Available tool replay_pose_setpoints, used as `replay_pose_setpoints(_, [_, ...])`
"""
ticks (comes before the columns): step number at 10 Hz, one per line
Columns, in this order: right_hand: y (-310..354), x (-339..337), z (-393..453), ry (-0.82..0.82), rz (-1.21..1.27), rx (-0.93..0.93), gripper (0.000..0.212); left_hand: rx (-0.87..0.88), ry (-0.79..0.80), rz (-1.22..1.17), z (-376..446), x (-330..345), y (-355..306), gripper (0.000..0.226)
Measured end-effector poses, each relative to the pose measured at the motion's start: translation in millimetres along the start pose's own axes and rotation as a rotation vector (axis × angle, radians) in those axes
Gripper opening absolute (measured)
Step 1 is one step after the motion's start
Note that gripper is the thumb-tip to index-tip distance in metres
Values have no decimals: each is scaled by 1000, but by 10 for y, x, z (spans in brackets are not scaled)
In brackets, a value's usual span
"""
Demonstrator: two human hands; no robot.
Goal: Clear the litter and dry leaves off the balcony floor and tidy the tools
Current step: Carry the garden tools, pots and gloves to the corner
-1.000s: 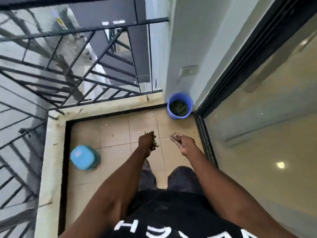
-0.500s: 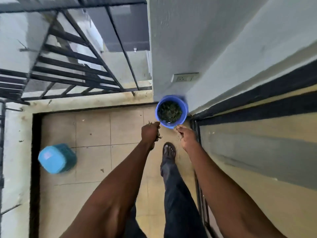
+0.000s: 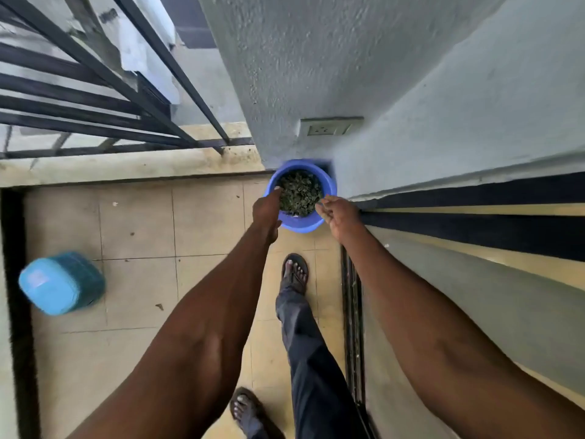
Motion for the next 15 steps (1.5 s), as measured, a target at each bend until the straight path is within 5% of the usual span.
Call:
replay_pose_setpoints(1, [-79,110,-326,36,-129,28,29,13,-25,91,-349,-97,45,35])
replay_pose_setpoints(2, [-243,436,-782,48,-128,20,17,26,-56,104,-851,-243,73,16])
replay_pose_setpoints(3, [-450,817,-1279,89,-289,28,20,19,-49,296,-1317,-504,170,33])
replay_pose_setpoints(5, [-1233,1319,-2341,286,-731,29,8,139,-205,257,-2506,-1470,743,39])
replay_pose_setpoints(8, [-3448,1692,-4160,529,-1871,-307,27,172,-475,193,-4332,-3000,2721,41])
replay_pose_setpoints(11, [-6343,1369,-5459,1093,-2613,-507,29,0,-772,-364,-5620,-4057,5978,37])
replay_pose_setpoints(15, [-8959,694,-6590,1778,-3063,-718,29,-133,-935,-1078,-6385,-4113,8283,37])
Point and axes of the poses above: each hand's wrist, its own z-axis towards the middle knuckle, its own x-axis out of the palm, y = z × x, the point moved 9 cm from there along z, towards the middle knuckle, and after that the axes turned 11 degrees about y, right-handed, at the moved point
